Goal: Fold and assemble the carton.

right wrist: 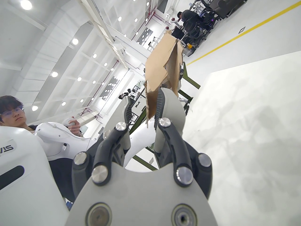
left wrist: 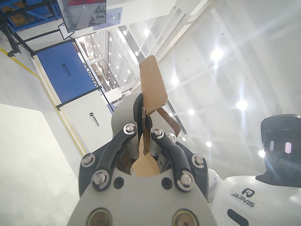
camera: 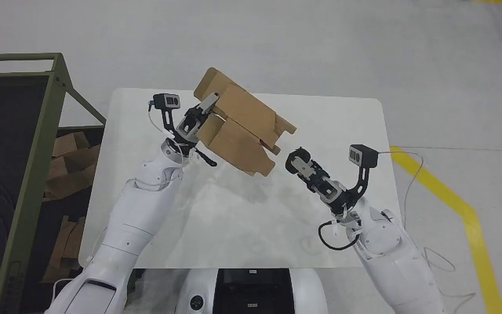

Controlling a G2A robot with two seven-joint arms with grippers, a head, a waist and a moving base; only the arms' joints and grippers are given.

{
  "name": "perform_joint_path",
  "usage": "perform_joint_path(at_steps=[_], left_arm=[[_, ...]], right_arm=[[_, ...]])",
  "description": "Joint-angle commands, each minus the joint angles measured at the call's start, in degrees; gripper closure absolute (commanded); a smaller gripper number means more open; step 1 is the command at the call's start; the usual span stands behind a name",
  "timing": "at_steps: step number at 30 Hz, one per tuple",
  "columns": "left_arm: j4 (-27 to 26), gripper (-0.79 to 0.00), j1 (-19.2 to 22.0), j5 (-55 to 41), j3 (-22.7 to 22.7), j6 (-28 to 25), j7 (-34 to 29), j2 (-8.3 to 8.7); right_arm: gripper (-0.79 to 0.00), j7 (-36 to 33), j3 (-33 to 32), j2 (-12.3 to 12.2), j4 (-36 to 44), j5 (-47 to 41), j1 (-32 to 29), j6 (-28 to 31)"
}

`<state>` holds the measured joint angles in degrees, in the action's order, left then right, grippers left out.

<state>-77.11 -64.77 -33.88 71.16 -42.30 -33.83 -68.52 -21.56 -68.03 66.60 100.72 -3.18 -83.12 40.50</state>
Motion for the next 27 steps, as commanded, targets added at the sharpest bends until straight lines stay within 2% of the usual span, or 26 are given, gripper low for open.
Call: perform_joint_path(at_steps=[1, 4, 12, 20, 27], left_arm=[[0.1, 0.000, 0.1, -0.4, 0.1, 0.2, -0.3, -0.07], [0.2, 0.000, 0.1, -0.6, 0.2, 0.2, -0.5, -0.17], [0.5, 0.000, 0.2, -0.8, 0.4, 0.0, -0.9, -0.46], [0.4, 0.000, 0.1, -0.5, 0.5, -0.3, -1.1, -0.74], [0.1, 0.000, -0.2, 0.0, 0.5, -0.2, -1.0, -0.96]], right_arm=[[-0.302, -0.4, 0.1, 0.0, 0.3, 0.7, 0.0, 0.3], [-0.339, -1.7, 0.5, 0.0, 1.0, 1.1, 0.2, -0.4], [-0.329, -6.4, 1.9, -0.1, 1.2, -0.2, 1.7, -4.3], [-0.299, -7.7, 3.3, 0.0, 1.5, 0.3, 2.7, -6.2], [-0.228, -7.6, 4.4, 0.2, 1.6, 0.6, 3.3, -6.9]])
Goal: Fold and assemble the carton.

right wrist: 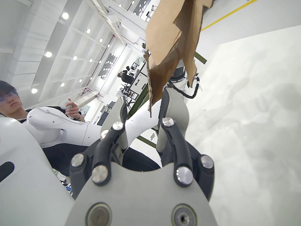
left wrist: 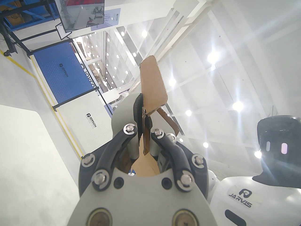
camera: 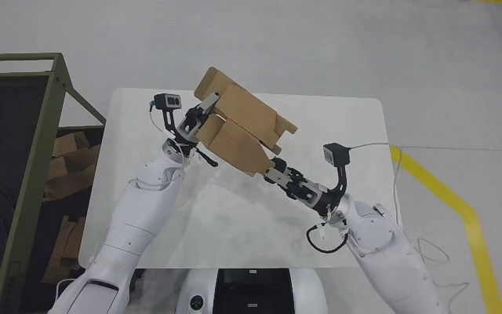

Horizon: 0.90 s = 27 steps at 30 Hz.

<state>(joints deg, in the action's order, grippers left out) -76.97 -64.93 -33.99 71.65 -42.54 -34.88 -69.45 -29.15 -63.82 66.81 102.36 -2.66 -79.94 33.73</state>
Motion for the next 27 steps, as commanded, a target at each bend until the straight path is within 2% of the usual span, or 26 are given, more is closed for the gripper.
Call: perform_joint_path(at_steps=[1, 10, 16, 27], left_arm=[[-0.1, 0.000, -0.1, 0.2, 0.1, 0.0, 0.1, -0.06], [-0.4, 0.000, -0.5, 0.5, 0.4, 0.1, 0.0, -0.27], [-0.4, 0.000, -0.6, 0.6, 0.6, 0.1, -0.2, -0.40], [0.1, 0.000, -0.7, 0.0, 0.7, 0.5, -1.7, -0.62]], right_arm=[[-0.219, 0.1, 0.3, 0.1, 0.0, 0.0, 0.2, -0.2], [-0.129, 0.3, 1.0, 0.2, -0.2, 0.6, 0.6, -1.0], [0.000, 0.6, 0.7, 0.2, -0.2, 0.7, 0.7, -1.0], [0.000, 2.7, -2.4, 0.0, 0.2, 0.0, 0.3, -0.5]])
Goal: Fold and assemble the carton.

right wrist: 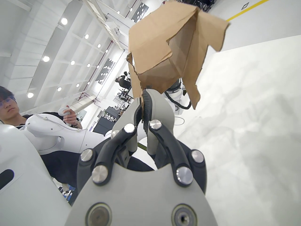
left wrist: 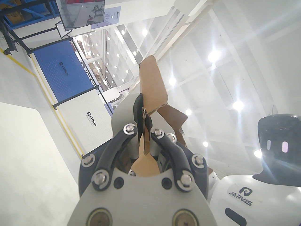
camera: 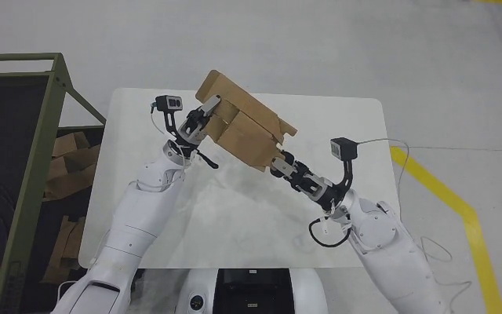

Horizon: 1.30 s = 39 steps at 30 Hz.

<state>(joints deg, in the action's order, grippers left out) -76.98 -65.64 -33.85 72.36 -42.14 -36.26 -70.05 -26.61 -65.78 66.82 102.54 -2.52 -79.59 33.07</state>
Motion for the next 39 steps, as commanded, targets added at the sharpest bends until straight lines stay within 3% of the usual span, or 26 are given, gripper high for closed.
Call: perform_joint_path(at_steps=[1, 29, 32, 34, 39], left_arm=[[0.2, 0.000, -0.1, -0.3, -0.1, 0.2, -0.6, -0.03], [2.1, 0.000, -0.2, -5.0, -0.7, 2.5, -4.5, -0.86], [2.1, -0.052, -0.1, -4.9, -0.9, 2.7, -4.7, -0.96], [2.2, -0.154, -0.1, -4.9, -0.9, 2.8, -4.8, -1.01], [2.4, -0.262, -0.2, -4.5, -0.8, 3.1, -4.7, -1.11]], right_arm=[[0.000, 0.4, -0.8, -0.1, 0.1, -0.2, -0.2, 0.2], [0.000, -0.4, -4.4, -0.4, -0.6, -7.1, -1.3, 5.2], [0.000, -0.5, -4.5, -0.4, -0.6, -7.2, -1.4, 5.5], [0.000, -0.5, -4.6, -0.4, -0.6, -7.2, -1.4, 5.6], [0.000, -0.6, -4.9, -0.4, -0.5, -7.3, -1.6, 5.9]])
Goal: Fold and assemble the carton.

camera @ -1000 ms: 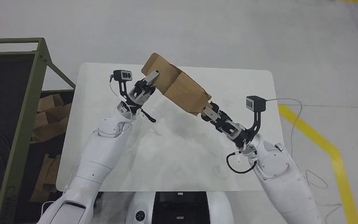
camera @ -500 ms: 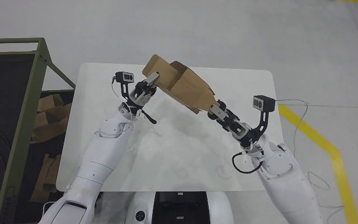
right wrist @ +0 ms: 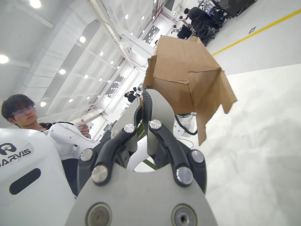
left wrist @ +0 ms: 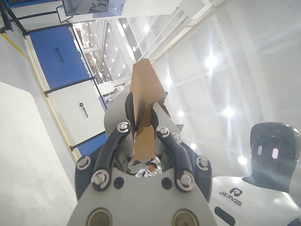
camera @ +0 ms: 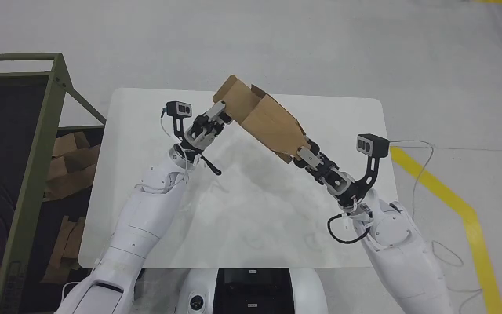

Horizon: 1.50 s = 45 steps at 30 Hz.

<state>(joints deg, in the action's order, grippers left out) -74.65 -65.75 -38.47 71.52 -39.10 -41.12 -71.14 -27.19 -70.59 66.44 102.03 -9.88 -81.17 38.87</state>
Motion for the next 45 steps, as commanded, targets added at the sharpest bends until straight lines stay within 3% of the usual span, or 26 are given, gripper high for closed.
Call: perform_joint_path(at_steps=[1, 6, 9, 12, 15, 24, 34, 45], left_arm=[[0.0, -0.268, -0.1, 0.2, 0.1, 0.1, 0.2, -0.05], [0.5, -0.311, -0.1, 1.6, 0.8, -0.1, 0.4, 0.02], [0.6, -0.391, -0.2, 3.7, 2.0, -0.3, -0.2, 0.32], [0.3, -0.646, -0.3, 5.4, 4.0, -0.3, -1.2, 0.80], [-0.3, -0.785, -0.5, 6.4, 6.1, 0.1, -3.0, 1.37], [-2.7, -0.785, -0.7, 3.8, 12.2, 1.4, -14.1, 3.21], [-2.9, -0.785, 0.6, -0.8, 12.3, 5.4, -29.5, 4.32], [-3.4, -0.785, 0.7, -0.6, 12.3, 6.1, -30.2, 4.48]], right_arm=[[0.000, 0.0, -0.1, 0.0, 0.1, 0.0, -0.1, 0.1], [0.000, -0.3, -0.5, -0.1, 0.1, 0.1, -0.3, 0.0], [0.000, -0.8, -0.9, -0.1, 0.1, 0.0, -0.4, 0.1], [0.000, -1.7, -1.2, -0.2, 0.1, -0.4, -0.6, 0.3], [0.000, -2.8, -1.6, -0.4, 0.1, -0.6, -0.6, 0.4], [0.000, -7.5, -2.4, -0.8, 0.0, -2.7, -0.3, 1.4], [0.000, -14.7, -2.3, -1.4, 0.2, -7.4, 0.8, 2.8], [0.000, -17.0, -2.6, -1.7, 0.3, -7.9, 1.3, 1.7]])
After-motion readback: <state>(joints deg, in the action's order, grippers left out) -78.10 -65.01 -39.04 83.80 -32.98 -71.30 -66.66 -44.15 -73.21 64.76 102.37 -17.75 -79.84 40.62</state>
